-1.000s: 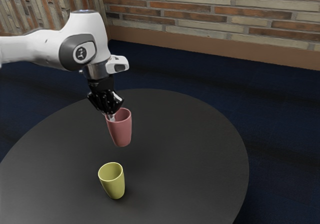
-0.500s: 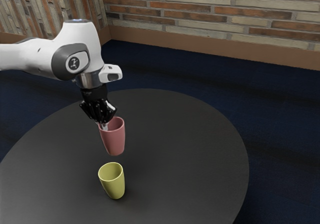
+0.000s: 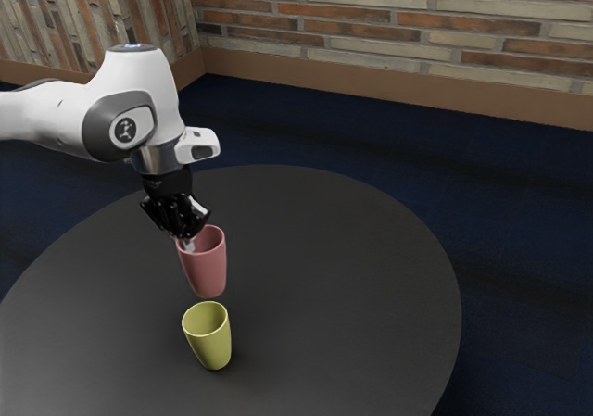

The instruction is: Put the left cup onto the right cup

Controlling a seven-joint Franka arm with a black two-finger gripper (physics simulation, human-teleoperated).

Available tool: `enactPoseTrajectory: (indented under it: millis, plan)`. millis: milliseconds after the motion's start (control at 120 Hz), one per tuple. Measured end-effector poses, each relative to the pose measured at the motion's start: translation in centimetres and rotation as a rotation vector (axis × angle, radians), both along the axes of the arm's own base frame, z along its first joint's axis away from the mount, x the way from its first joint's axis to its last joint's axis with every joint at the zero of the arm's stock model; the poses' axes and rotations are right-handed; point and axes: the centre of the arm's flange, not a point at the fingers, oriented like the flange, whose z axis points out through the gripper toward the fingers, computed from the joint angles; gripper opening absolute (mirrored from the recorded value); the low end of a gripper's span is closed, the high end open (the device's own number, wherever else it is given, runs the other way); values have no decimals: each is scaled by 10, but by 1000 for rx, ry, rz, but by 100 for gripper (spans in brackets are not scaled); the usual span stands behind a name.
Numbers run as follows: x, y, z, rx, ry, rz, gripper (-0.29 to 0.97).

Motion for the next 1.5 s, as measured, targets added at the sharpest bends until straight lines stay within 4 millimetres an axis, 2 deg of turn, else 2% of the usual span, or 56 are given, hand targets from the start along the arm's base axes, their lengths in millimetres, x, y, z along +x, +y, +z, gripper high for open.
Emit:
enactPoseTrajectory:
  millis: [367,642,1500]
  plan:
    - [-16,-15,3,6,-8,-27,-10]
    - [-28,-16,-3,9,0,-27,-10]
    - [-29,-7,-9,14,5,-6,-10]
